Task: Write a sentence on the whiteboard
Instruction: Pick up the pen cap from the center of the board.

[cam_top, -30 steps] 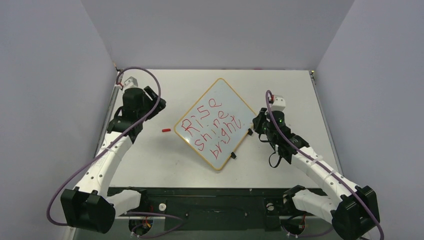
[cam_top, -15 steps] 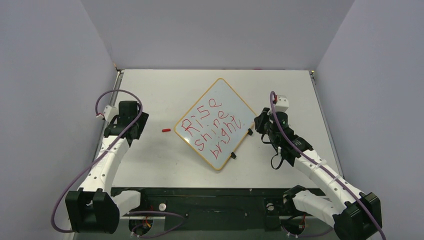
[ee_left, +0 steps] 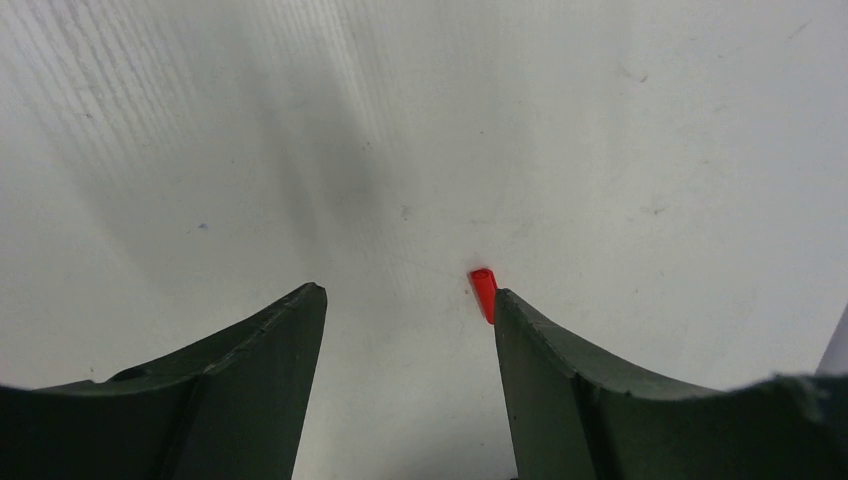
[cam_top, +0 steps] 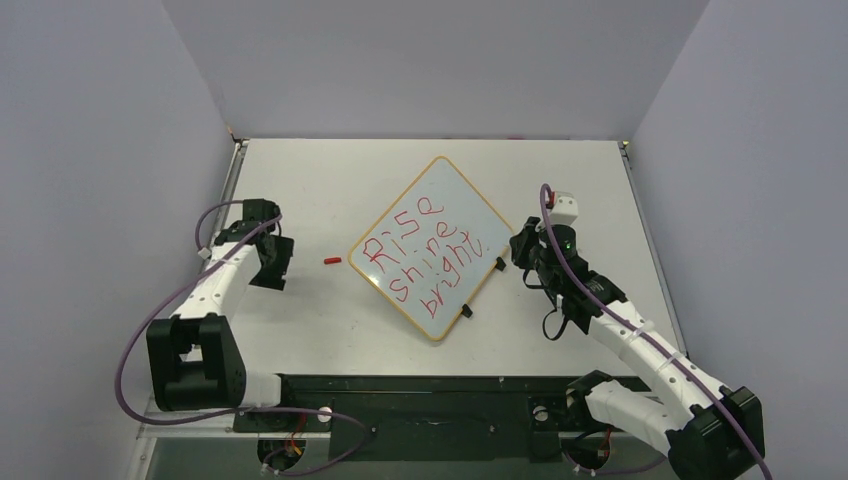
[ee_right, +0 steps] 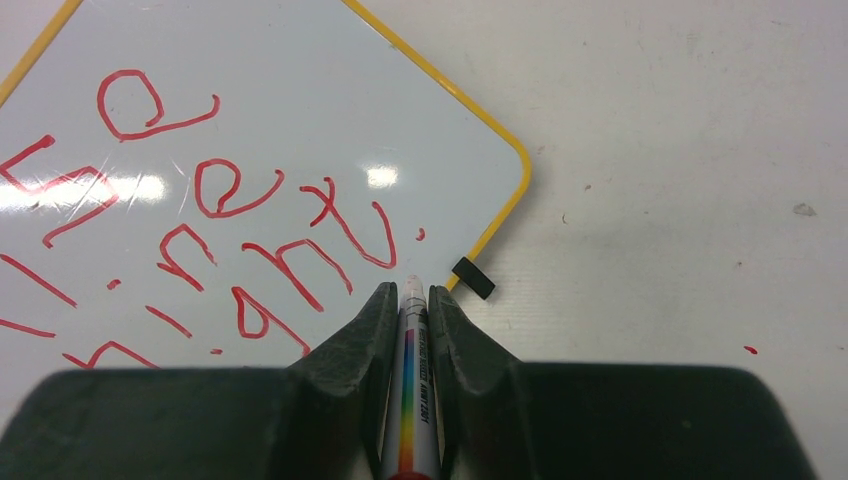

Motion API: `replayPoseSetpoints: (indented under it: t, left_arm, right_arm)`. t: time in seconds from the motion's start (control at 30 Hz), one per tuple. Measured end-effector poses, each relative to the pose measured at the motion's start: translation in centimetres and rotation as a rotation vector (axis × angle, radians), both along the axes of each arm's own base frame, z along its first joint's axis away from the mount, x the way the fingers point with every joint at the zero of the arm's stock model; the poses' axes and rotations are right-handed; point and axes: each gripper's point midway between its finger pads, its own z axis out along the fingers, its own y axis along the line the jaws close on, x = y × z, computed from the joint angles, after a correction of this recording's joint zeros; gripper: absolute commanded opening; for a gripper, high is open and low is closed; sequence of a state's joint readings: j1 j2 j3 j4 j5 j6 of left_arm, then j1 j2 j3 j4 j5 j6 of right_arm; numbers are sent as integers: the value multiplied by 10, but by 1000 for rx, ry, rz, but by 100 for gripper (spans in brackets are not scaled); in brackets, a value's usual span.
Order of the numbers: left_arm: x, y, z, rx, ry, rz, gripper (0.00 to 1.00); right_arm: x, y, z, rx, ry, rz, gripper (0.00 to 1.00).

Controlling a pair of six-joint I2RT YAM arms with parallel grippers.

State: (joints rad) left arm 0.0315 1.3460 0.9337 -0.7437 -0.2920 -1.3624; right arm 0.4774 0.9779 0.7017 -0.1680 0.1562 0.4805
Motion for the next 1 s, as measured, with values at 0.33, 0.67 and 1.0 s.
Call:
replayPoseSetpoints:
  t: [0.33, 0.67, 1.0]
  left_arm:
    - [11, -17, -23, -114, 90, 25, 56]
    - [36, -43, -34, -173, 130, -16, 56]
    - [61, -73, -42, -222, 156, -52, 51]
  right_arm:
    - [-2, -3, -8, -13, 13, -9, 0]
    - [-1, -6, -7, -32, 8, -15, 0]
    - [-3, -9, -11, -43, 9, -20, 0]
